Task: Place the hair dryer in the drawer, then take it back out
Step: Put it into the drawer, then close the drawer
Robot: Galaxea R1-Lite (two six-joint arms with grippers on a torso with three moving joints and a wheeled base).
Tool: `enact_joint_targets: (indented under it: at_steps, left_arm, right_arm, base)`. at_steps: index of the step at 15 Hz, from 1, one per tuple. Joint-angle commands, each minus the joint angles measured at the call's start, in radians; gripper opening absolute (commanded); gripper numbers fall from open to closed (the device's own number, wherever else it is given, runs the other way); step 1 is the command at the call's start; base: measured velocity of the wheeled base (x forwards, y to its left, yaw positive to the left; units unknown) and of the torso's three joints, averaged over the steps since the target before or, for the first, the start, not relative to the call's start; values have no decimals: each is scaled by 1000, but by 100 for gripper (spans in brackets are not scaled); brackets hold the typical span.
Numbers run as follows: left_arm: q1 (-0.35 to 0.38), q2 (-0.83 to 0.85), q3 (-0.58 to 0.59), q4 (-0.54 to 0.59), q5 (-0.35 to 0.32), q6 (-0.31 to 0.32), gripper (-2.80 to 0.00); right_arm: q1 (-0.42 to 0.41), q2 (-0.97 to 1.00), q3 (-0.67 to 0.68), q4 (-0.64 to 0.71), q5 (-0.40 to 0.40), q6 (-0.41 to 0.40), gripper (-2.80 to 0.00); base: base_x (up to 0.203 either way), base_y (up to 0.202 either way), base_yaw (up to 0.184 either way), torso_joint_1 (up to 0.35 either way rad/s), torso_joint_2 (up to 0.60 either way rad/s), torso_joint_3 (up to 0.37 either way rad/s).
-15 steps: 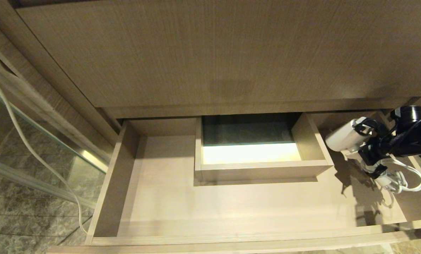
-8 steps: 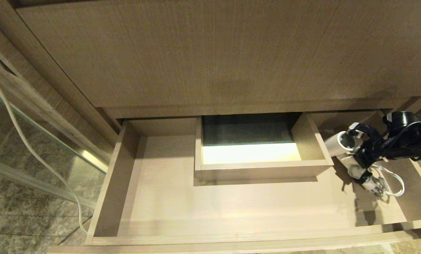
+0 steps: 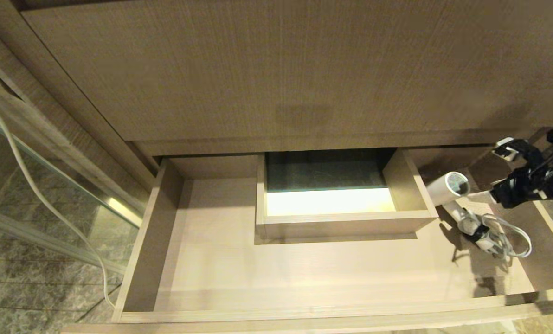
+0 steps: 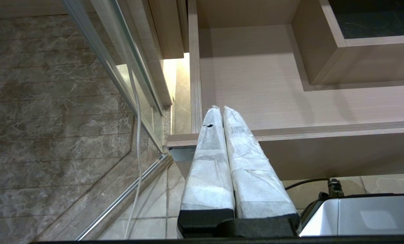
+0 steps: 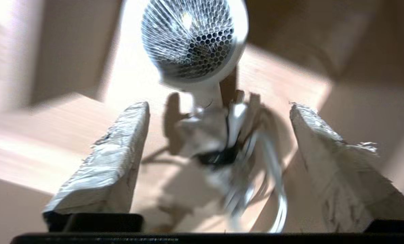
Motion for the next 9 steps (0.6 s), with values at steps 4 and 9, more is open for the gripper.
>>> enact_joint_targets:
  at_steps: [4, 9]
  left_arm:
    - [0, 1, 2, 0, 0, 0, -280]
    - [0, 1, 2, 0, 0, 0, -280]
  right_arm:
    - [-4, -379, 190, 34, -30, 117, 0]
    - [-4, -627, 468, 186, -84, 118, -280]
  base:
    - [0, 0, 0, 0, 0, 0]
    - [0, 0, 0, 0, 0, 0]
